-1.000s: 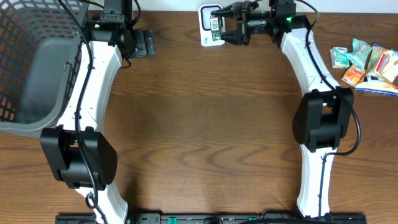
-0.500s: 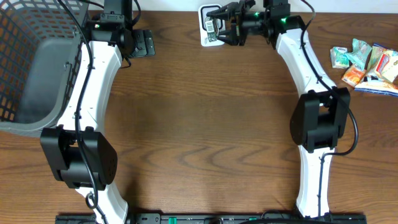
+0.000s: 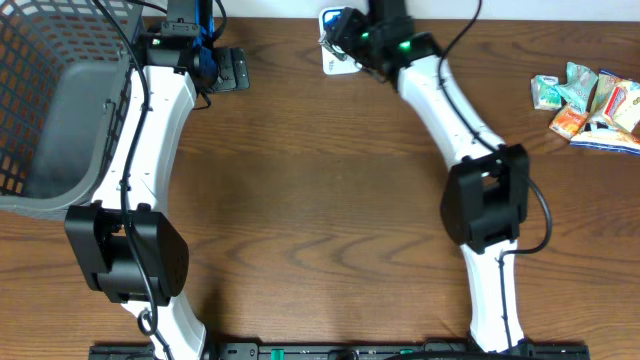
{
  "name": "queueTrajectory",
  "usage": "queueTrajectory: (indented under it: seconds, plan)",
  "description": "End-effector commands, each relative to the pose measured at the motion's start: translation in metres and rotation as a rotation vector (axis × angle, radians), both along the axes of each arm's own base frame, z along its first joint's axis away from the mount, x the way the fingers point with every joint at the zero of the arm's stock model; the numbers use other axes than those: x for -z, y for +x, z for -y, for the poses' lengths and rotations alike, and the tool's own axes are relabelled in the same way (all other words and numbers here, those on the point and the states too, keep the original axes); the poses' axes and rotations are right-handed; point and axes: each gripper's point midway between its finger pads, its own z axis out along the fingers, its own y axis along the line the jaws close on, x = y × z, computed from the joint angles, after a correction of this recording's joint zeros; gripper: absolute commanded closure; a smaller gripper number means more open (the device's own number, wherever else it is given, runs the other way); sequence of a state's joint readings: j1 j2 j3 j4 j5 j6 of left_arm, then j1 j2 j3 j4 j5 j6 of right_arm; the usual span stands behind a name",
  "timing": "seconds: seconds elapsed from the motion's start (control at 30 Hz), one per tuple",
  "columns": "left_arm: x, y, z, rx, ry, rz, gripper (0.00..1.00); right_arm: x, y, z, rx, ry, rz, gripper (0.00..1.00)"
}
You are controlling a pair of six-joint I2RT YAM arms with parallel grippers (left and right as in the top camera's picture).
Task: Scan the item barcode
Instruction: 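Hold the green tin in front of the scanner window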
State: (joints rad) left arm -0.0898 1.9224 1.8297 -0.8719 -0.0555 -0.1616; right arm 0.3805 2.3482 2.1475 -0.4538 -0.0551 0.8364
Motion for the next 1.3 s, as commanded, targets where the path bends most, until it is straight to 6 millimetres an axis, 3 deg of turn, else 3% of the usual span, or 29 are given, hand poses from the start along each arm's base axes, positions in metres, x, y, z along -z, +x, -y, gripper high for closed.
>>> queueTrajectory:
  seconds: [0.0,0.2,0.47,0.83,1.13,1.27]
  plan:
    - [-0.014,0.0,-0.002,-0.018,-0.003,0.031,0.02,-0.019,0.018,0.041,0.225,-0.337,0.185,0.64]
    - [-0.014,0.0,-0.002,-0.018,-0.003,0.031,0.02,-0.023,0.042,0.028,0.186,-0.436,0.348,0.6]
    - [-0.014,0.0,-0.002,-0.018,-0.003,0.031,0.02,-0.019,0.064,0.028,0.185,-0.56,0.493,0.6]
    - [-0.014,0.0,-0.002,-0.018,-0.003,0.031,0.02,0.011,0.079,0.021,0.181,-0.586,0.574,0.58]
    - [-0.014,0.0,-0.002,-0.018,-0.003,0.031,0.02,0.02,0.079,0.016,0.154,-0.626,0.58,0.58]
    - [-0.014,0.0,-0.002,-0.018,-0.004,0.031,0.02,0.014,0.077,0.01,0.156,-0.613,0.602,0.57]
